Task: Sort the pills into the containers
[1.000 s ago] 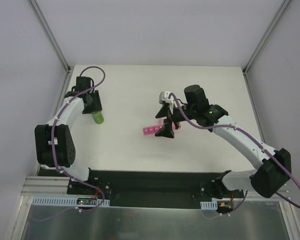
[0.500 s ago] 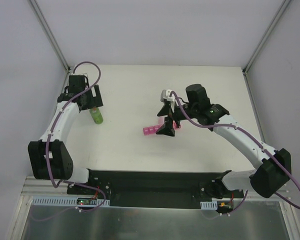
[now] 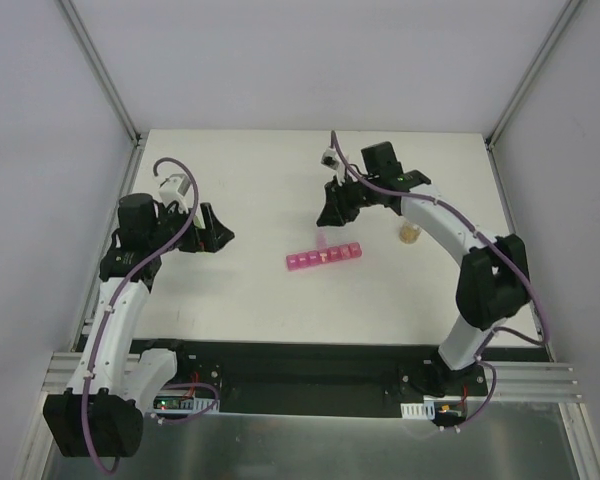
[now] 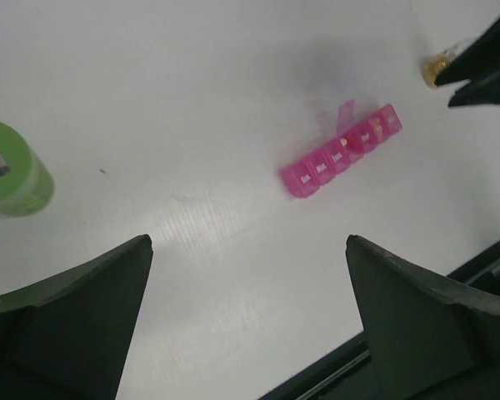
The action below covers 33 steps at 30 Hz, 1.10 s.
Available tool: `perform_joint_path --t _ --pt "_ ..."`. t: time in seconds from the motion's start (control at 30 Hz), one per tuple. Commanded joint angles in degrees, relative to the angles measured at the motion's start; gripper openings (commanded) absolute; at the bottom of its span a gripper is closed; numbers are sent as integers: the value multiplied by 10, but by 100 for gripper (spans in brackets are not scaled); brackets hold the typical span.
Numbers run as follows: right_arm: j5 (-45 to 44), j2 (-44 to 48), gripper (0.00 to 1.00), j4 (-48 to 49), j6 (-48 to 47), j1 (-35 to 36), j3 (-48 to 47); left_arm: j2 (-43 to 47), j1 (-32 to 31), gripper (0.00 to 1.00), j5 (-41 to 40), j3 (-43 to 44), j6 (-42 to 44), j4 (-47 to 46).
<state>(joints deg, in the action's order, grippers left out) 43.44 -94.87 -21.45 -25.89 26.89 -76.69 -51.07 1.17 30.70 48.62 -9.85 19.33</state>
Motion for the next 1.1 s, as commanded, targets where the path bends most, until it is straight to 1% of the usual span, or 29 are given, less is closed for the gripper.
perform_joint_path --t 0.0,0.07,0.13,0.17,0.23,0.3,0.37,0.5,0.7,0.8,0.83,0.9,0.93,0.97,1.03,1.07 --pt "-6 -82 26 -94 2 -5 -113 25 -1 99 100 -44 9 -28" --pt "-21 -124 19 -119 -9 -7 -143 38 -10 97 108 -62 6 -35" --pt "-44 -151 15 -133 -10 -9 -177 46 -10 93 112 -85 3 -43" --pt "-49 -176 15 -135 -10 -10 -188 45 -10 88 124 -93 0 -46" --pt "-58 -202 13 -148 -11 -11 -216 38 -10 86 133 -116 -2 -51" --pt "-63 -229 13 -155 -12 -11 -229 25 -27 82 135 -126 -5 -53" --pt "-67 -246 12 -158 -13 -11 -237 16 -29 82 149 -121 -12 -54" --pt "-74 -266 12 -166 -19 -11 -243 -10 -47 82 152 -116 -19 -57" --pt "-64 -286 11 -170 -23 -11 -244 -23 -52 81 148 -118 -27 -57" --pt "-57 -285 12 -170 -26 -11 -241 -42 -86 80 114 -113 -51 -64" --pt "-55 -284 11 -170 -26 -11 -240 -49 -124 80 85 -104 -63 -67" --pt "-48 -282 12 -170 -26 -11 -238 -87 -168 79 53 -89 -76 -75" --pt "-46 -281 12 -170 -26 -11 -238 -102 -184 76 36 -71 -89 -83" --pt "-44 -280 12 -169 -25 -11 -237 -137 -208 67 10 -63 -97 -87" --pt "-39 -279 12 -169 -24 -11 -235 -174 -223 61 -6 -37 -118 -104" --pt "-37 -278 12 -169 -23 -11 -233 -211 -237 56 -11 -28 -123 -112"
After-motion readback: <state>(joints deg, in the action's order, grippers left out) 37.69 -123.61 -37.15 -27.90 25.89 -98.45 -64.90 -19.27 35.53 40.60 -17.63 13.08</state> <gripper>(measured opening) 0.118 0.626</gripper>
